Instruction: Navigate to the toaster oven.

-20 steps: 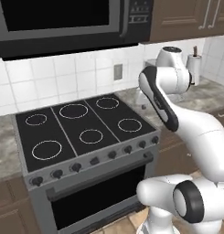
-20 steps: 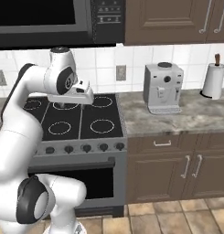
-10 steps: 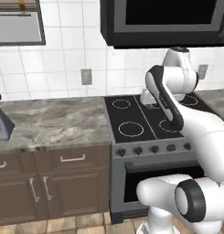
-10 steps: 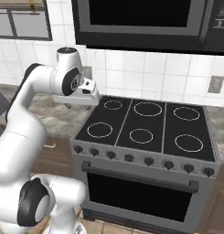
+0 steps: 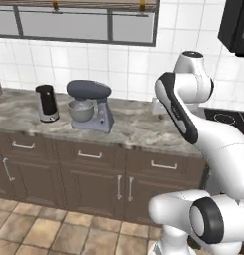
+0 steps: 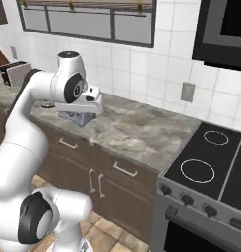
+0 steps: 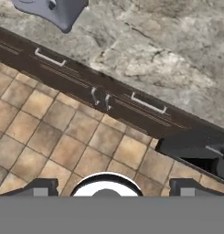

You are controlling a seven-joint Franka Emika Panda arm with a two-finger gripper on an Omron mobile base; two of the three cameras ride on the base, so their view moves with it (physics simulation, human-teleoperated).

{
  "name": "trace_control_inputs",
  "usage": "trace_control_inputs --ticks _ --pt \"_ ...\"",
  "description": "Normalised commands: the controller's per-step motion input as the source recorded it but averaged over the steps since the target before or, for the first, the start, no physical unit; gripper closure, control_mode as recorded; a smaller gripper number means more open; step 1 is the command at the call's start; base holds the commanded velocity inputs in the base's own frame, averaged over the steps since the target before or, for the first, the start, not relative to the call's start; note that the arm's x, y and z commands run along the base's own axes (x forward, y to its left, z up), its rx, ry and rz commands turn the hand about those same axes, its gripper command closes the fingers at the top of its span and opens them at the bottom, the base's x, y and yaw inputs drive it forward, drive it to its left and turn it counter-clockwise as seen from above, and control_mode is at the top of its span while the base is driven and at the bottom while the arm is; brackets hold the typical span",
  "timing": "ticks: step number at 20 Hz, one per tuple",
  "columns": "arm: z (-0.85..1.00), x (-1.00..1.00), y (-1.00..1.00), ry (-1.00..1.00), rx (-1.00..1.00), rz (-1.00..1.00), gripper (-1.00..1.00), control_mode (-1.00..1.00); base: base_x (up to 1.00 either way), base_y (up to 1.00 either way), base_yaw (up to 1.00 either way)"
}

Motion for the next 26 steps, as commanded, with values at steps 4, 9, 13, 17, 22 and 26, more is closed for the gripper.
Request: trace_control_inputs --ticks 4,9,13,17,22,26 --pt "0.00 0.00 0.00 0.00 0.00 0.00 -1.00 1.00 0.64 0.76 0.41" --pt "0.00 0.00 0.00 0.00 0.00 0.00 -1.00 1.00 0.76 0.67 0.37" --pt "0.00 0.00 0.00 0.00 0.00 0.00 -1.00 1.00 0.68 0.66 0.29" --pt "0.00 0.00 0.00 0.00 0.00 0.00 -1.00 1.00 0.49 0.84 0.36" --pt "0.00 0.00 0.00 0.00 0.00 0.00 -1.00 1.00 0.17 0.31 0.75" --pt "0.00 0.00 0.00 0.00 0.00 0.00 -1.00 1.00 0.16 0.20 0.78"
